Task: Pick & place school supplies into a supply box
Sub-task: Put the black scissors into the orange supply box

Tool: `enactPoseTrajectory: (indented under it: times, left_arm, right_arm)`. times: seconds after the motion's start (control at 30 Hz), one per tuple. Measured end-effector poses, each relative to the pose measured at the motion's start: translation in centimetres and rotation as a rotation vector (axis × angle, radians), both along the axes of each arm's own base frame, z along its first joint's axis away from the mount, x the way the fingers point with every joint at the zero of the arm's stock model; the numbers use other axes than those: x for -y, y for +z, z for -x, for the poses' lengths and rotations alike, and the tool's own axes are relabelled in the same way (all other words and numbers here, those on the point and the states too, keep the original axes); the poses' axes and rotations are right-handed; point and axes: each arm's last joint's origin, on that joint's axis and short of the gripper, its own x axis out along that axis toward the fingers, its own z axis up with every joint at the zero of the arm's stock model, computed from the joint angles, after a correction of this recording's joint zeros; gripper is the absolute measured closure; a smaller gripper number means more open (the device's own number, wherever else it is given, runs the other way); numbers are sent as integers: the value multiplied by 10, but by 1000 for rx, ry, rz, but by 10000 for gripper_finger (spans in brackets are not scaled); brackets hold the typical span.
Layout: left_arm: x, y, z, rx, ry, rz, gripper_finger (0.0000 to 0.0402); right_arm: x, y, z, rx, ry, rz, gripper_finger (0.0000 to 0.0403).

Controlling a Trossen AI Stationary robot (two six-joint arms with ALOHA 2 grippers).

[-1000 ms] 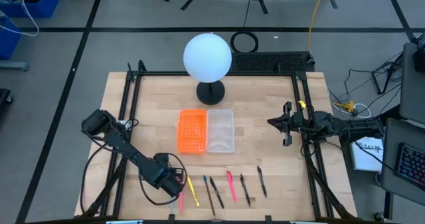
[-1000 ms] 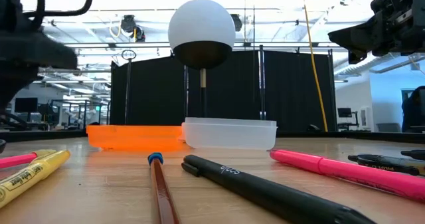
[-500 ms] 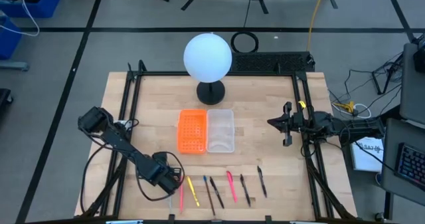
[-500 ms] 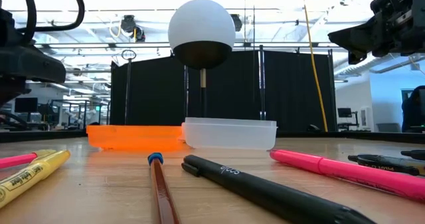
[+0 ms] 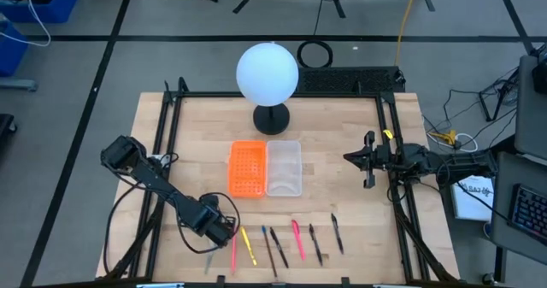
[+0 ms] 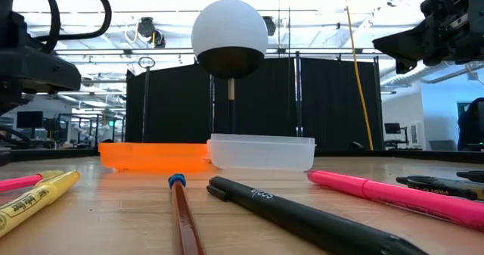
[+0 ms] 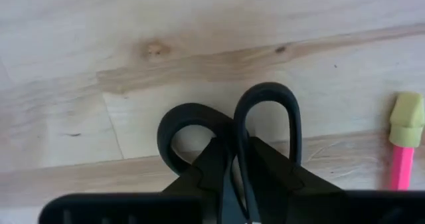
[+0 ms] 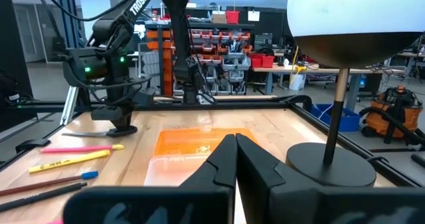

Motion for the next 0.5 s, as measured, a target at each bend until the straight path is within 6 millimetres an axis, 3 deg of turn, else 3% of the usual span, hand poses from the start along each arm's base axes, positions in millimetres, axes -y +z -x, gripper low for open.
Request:
enactPoseTrajectory:
  times: [0.2, 0.5]
  left_arm:
    - [-1, 5, -4, 26, -69, -99, 343]
    - [-8, 38, -31, 83, -147, -220, 365]
  right_arm:
    - [0, 0, 0, -1, 0, 2, 403]
    - [0, -3, 0, -26, 2, -15, 403]
